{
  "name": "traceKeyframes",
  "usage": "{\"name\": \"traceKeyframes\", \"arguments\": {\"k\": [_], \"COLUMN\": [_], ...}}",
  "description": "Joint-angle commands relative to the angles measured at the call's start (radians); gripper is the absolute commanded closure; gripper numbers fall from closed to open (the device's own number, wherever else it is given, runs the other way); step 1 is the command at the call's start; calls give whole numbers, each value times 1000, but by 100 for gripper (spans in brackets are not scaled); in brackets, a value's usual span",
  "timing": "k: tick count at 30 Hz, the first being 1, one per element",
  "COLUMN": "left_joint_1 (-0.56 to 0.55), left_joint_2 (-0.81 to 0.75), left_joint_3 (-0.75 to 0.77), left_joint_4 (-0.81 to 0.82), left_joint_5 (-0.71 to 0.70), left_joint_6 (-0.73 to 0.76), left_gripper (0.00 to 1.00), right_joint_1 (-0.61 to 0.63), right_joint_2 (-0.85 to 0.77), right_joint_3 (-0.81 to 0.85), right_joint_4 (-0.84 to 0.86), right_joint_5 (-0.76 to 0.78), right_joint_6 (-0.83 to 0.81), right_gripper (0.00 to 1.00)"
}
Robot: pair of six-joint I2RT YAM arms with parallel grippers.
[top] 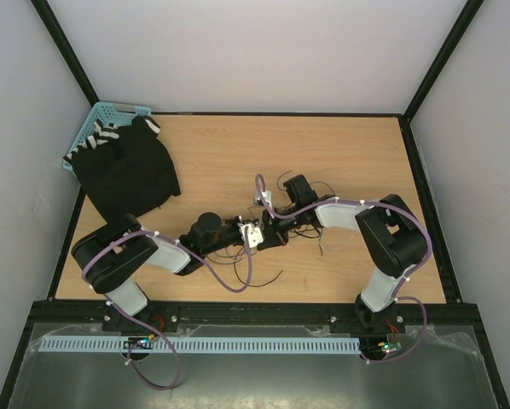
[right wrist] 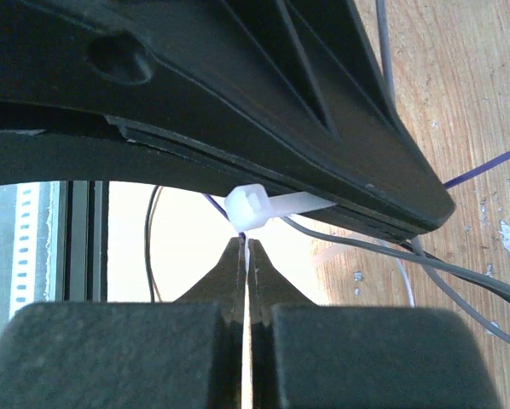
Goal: Zip-tie the wires
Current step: Tie the cable at the center of the board.
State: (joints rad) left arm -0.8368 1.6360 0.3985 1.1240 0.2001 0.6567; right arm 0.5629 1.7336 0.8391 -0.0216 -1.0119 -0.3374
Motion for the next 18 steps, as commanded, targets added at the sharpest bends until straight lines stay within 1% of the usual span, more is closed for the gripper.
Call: {"name": "traceKeyframes", "arguments": {"k": [1,18], "left_joint_1": [-4,-15], "left_joint_2": [14,20], "left_joint_3": [5,4], "left_joint_4": [55,60], "left_joint_5": [-2,-7], "left_joint_6": [-5,10], "left_gripper": [100,100], "right_joint_1": [-3,-3], "right_joint_2": [9,20], "right_joint_3": [22,37], "right_joint_4": [-30,-30], "right_joint_5": [-45,-53], "right_joint_6": [-17,-9], "right_gripper": [100,100]}}
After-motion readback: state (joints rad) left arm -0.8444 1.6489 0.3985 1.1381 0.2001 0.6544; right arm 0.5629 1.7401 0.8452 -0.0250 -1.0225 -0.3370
